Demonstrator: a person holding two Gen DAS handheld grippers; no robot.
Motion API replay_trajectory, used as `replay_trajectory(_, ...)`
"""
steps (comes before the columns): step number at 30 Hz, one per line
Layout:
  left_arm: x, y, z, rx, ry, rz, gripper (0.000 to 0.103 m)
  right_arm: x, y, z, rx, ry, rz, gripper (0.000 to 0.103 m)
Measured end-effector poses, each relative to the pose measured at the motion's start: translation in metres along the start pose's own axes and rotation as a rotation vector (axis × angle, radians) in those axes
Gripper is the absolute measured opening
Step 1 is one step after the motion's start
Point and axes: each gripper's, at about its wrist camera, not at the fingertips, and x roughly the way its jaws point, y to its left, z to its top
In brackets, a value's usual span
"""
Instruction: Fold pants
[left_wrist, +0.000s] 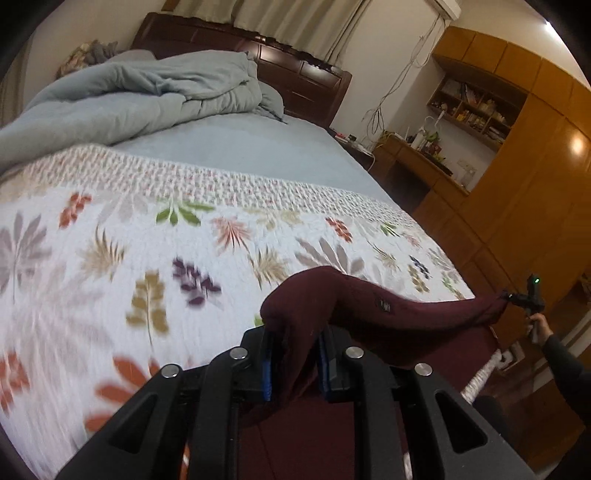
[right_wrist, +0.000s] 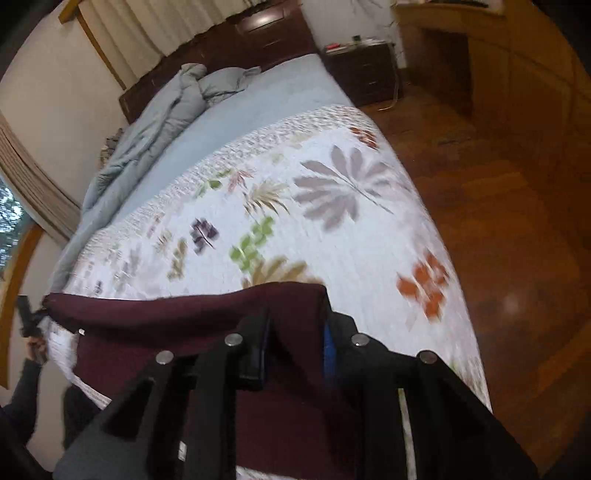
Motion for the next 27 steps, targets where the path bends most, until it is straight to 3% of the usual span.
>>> replay_trajectory(6, -0.016, -0.003, -0.066, -0.015, 0.055, 0.002, 0.018, -0.013, 0.004, -0.073, 0.005, -0.032, -0.072, 0.025)
replay_trajectory(9, -0.014, 0.000, -0.092, -0.015, 0.100, 0.040, 0.020, -0.009, 0.008, -0.100, 0.001, -0.023, -0.118, 0.027)
replay_trajectory(11, -0.009, -0.001, -0.107, 0.010, 0.158, 0.101, 0.027, -0.006, 0.007, -0.114, 0.022, -0.016, -0.140, 0.030)
replay_trajectory(13, -0.004, -0.002, -0.123, 0.050, 0.240, 0.205, 0.043, -0.003, 0.006, -0.122, 0.034, -0.009, -0.157, 0.032)
replay_trajectory(15, -0.005, -0.003, -0.137, 0.103, 0.297, 0.292, 0.069, -0.003, 0.004, -0.129, 0.052, -0.011, -0.172, 0.040)
replay_trajectory(17, -0.011, -0.002, -0.148, 0.128, 0.340, 0.335, 0.076, -0.005, 0.001, -0.135, 0.085, -0.012, -0.171, 0.046)
replay_trajectory(23, -0.046, 0.005, -0.168, 0.120, 0.379, 0.505, 0.076, -0.009, -0.006, -0.150, 0.202, 0.001, -0.145, 0.055)
replay_trajectory(25, -0.059, 0.009, -0.166, 0.040, 0.345, 0.497, 0.076, -0.009, -0.005, -0.156, 0.230, 0.011, -0.143, 0.056)
replay_trajectory(27, -0.077, 0.003, -0.162, -0.089, 0.249, 0.373, 0.076, -0.011, -0.003, -0.164, 0.272, 0.004, -0.118, 0.056)
